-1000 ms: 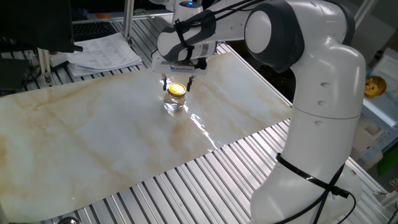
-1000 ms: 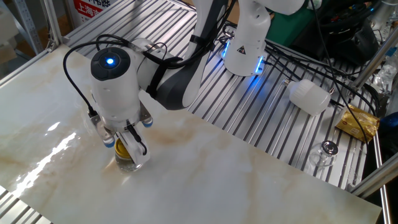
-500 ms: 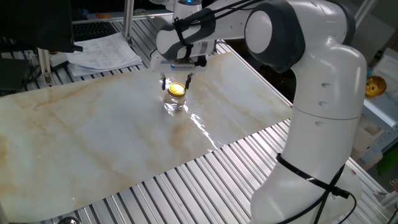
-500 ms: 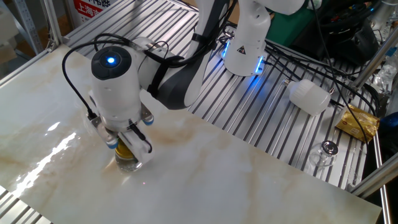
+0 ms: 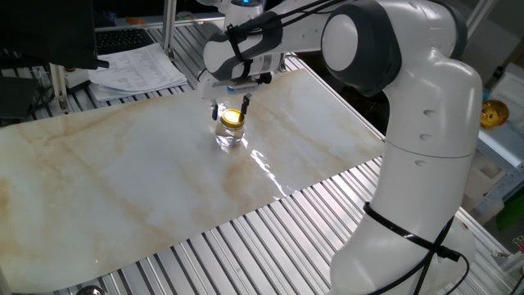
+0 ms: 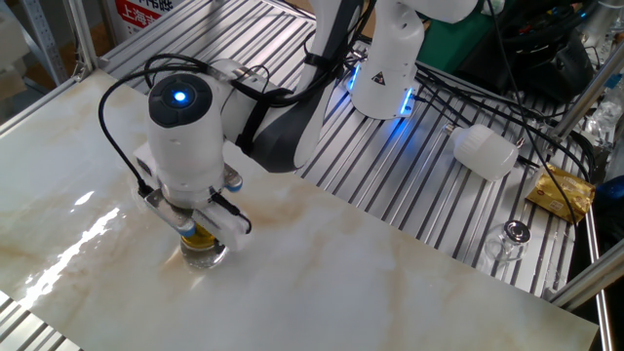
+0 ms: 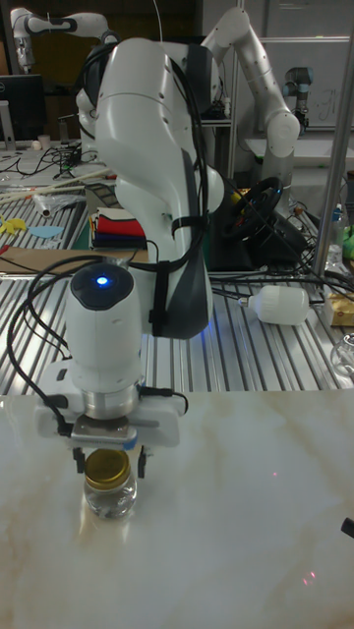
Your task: Screw the lid onto the jar
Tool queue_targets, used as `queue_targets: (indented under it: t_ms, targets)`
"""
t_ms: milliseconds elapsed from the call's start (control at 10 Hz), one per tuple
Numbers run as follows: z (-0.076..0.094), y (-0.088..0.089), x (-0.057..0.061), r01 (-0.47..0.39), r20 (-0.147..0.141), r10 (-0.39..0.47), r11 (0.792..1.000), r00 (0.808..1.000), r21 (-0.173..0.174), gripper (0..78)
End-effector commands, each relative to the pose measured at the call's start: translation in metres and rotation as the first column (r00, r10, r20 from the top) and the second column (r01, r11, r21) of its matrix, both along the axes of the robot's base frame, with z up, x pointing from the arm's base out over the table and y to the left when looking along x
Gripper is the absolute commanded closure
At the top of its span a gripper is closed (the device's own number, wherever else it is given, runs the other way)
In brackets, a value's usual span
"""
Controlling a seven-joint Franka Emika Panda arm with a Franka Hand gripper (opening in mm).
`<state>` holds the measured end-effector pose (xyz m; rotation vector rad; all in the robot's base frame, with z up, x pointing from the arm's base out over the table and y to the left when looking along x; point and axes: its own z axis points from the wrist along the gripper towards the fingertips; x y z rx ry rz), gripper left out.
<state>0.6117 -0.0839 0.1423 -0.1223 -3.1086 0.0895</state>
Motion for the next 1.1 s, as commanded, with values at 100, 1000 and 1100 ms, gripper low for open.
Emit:
queue_targets:
  t_ms: [100,1000,1100]
  targets:
    - [-0.004,0.006,0.007,-0.313,-0.022,0.312,0.95,0.95,-0.007,0.1]
    - [0.008,-0.01,0.027,-0.31,-0.051,0.31,0.951,0.949,0.013,0.1]
    - [0.003,-0.008,0.028,-0.31,-0.052,0.31,0.951,0.949,0.016,0.1]
